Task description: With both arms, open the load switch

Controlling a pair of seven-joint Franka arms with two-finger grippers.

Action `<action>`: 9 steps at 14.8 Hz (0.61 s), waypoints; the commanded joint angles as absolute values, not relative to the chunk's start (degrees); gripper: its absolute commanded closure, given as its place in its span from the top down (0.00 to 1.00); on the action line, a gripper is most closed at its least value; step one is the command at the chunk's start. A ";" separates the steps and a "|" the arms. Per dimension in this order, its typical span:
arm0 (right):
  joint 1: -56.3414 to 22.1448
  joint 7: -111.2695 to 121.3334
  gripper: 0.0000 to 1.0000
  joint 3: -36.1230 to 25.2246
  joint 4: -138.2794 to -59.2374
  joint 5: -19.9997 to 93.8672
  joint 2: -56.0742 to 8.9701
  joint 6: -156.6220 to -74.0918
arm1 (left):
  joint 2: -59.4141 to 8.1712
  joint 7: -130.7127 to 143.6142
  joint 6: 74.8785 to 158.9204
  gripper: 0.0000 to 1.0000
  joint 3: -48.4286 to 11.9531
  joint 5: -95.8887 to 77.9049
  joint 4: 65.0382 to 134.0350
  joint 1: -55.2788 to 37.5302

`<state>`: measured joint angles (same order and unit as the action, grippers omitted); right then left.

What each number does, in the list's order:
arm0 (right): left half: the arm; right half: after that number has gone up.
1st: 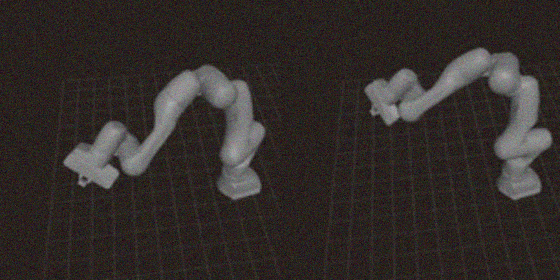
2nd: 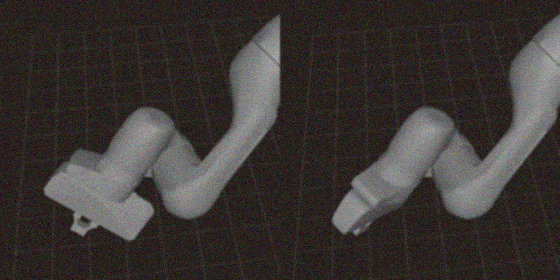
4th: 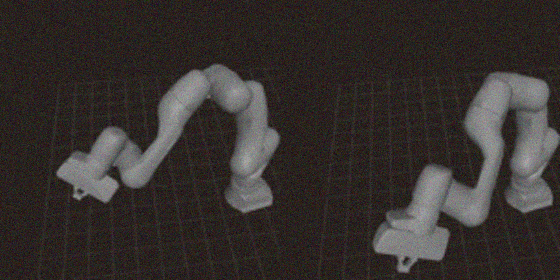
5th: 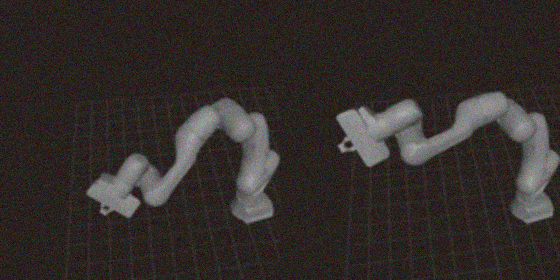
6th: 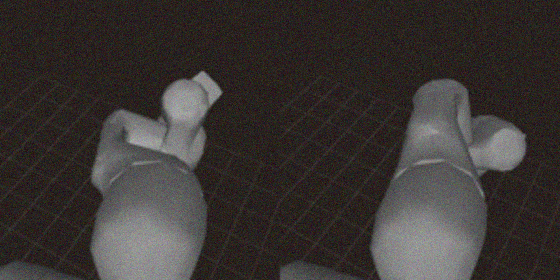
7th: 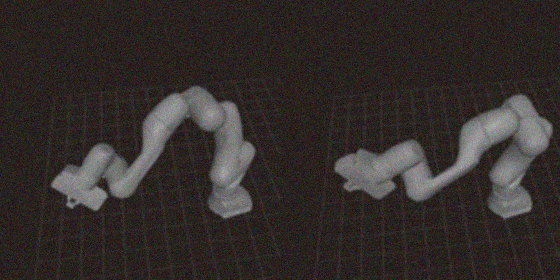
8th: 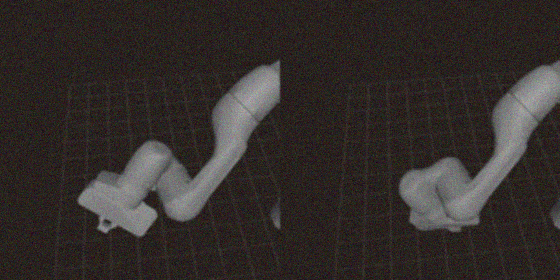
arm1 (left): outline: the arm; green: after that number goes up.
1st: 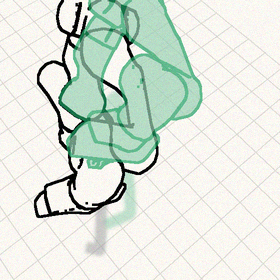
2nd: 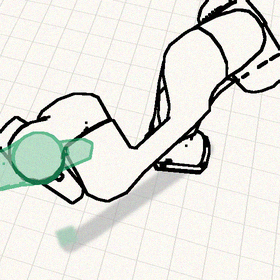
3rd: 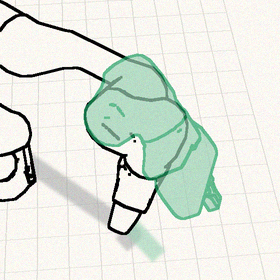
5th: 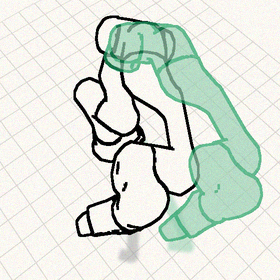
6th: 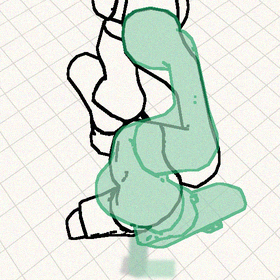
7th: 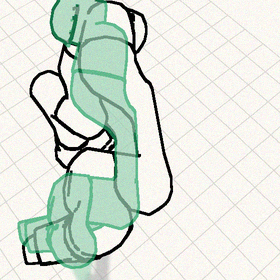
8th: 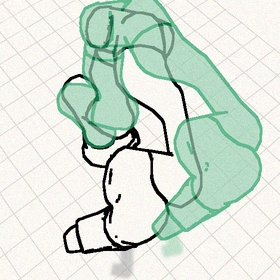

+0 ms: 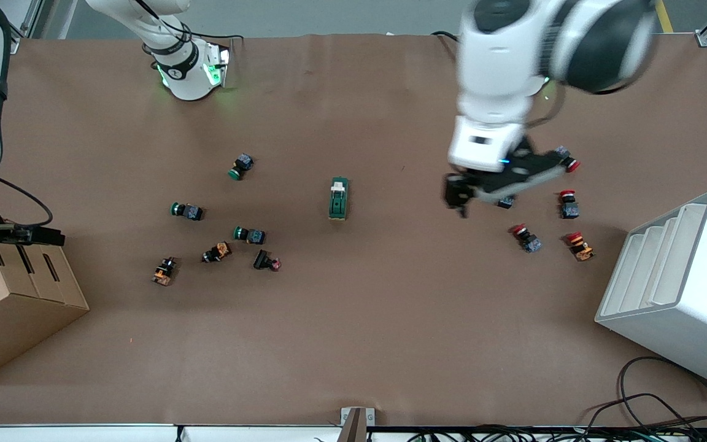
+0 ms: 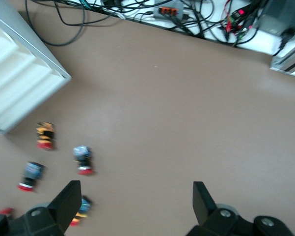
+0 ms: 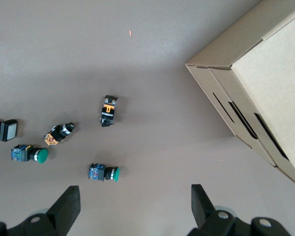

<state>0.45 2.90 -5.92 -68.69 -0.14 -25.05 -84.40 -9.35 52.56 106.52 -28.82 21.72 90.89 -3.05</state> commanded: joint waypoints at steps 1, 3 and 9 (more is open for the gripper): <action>0.00 3.34 1.00 -6.50 -71.81 -0.88 -21.36 -84.03 | -7.04 38.90 101.18 1.00 -25.35 14.79 88.07 -0.96; 0.09 2.99 1.00 -6.33 -71.81 -0.79 -20.57 -83.32 | -4.58 30.10 98.36 1.00 -18.57 10.30 88.50 -2.54; 0.00 2.64 1.00 -6.33 -71.46 -0.53 -17.67 -82.36 | 1.66 10.39 90.45 1.00 -4.14 -0.60 90.87 -4.83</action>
<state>0.30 2.89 -6.14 -68.80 -0.14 -20.83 -82.44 -1.49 14.41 92.52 -7.28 2.73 88.43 -3.60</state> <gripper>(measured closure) 0.000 0.000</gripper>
